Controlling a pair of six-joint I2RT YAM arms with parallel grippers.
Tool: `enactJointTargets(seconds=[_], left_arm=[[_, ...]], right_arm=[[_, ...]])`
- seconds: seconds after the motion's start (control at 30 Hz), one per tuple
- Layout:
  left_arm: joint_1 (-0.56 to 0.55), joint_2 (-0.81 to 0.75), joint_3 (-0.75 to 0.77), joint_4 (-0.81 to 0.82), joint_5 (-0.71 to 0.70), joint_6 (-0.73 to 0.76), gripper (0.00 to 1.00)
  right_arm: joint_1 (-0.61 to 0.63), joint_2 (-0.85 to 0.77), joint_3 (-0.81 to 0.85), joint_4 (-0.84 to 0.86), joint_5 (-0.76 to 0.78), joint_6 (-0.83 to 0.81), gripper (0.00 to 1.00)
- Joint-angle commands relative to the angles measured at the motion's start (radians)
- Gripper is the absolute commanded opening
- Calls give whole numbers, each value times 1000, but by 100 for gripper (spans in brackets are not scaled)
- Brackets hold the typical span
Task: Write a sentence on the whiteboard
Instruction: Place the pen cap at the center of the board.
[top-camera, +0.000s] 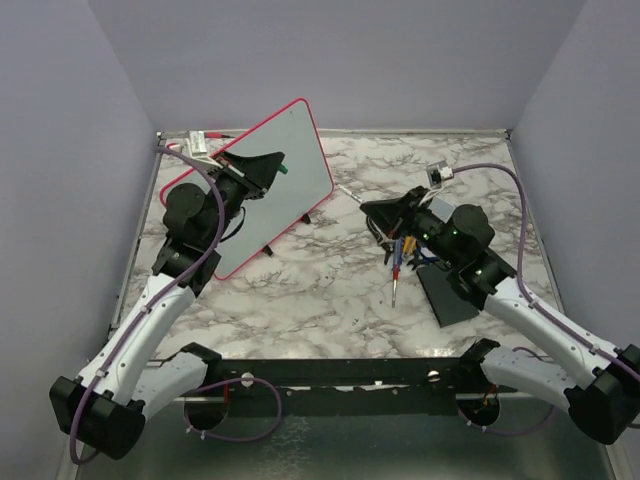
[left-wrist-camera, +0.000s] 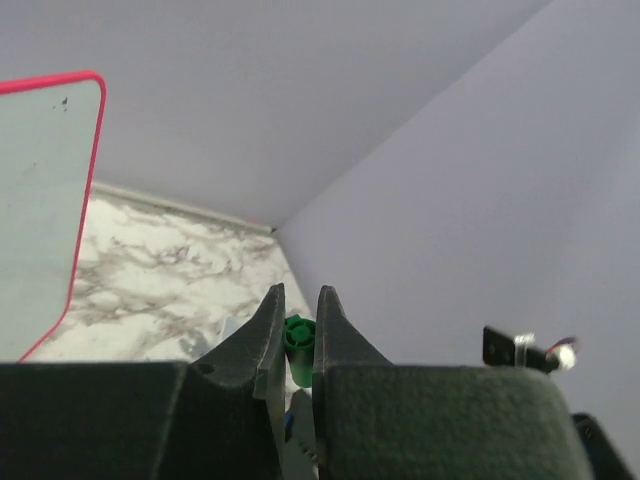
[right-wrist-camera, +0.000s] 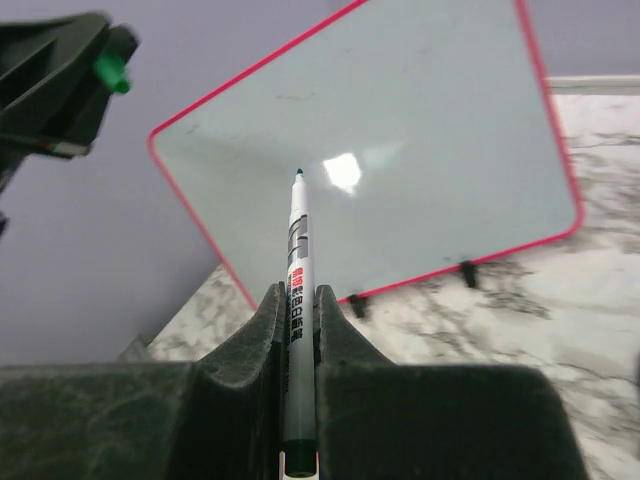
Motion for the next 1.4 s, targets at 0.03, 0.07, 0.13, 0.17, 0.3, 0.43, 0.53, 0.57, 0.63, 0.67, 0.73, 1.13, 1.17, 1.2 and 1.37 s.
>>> enactJointTargets(seconds=[0.03,0.07,0.13,0.17,0.3,0.43,0.53,0.57,0.63,0.67,0.73,1.13,1.17,1.2,1.37], left_arm=[[-121,55,61,-356,39,329,0],[-168,71,58,-389,-7,367,0],[-265,119,51,-442,-100,421,0],[-308,140,42,-452,-135,432,0],[-405,226,-3,-436,-170,417,0],[-472,317,-33,-392,-196,396,0],[-489,390,-58,-322,-170,360,0],[-496,413,-63,-285,-158,349,0],[-512,468,-68,-238,-155,341,0],[-518,492,-73,-214,-159,348,0],[-524,549,-75,-187,-180,360,0],[-587,786,-7,-131,-189,390,3],[-588,793,-6,-131,-191,389,5],[-589,793,-7,-130,-195,388,8],[-591,767,-31,-128,-227,396,28]], right_arm=[[-180,-28,10,-126,-39,-31,1],[-210,-37,0,-118,-61,-28,1],[-277,-53,-10,-115,-98,-19,1],[-305,-59,-12,-124,-108,-18,1],[-396,-86,-25,-153,-136,-16,1],[-413,-124,-61,-139,-153,-26,1],[-413,-137,-83,-131,-149,-20,1],[-412,-141,-86,-134,-146,-18,0],[-412,-149,-90,-139,-142,-17,1],[-413,-154,-93,-141,-140,-18,1],[-413,-164,-97,-144,-138,-25,1],[-413,-181,-114,-186,-129,-47,1],[-412,-183,-115,-189,-128,-47,1],[-412,-187,-113,-194,-127,-47,1],[-413,-204,-122,-213,-112,-54,1]])
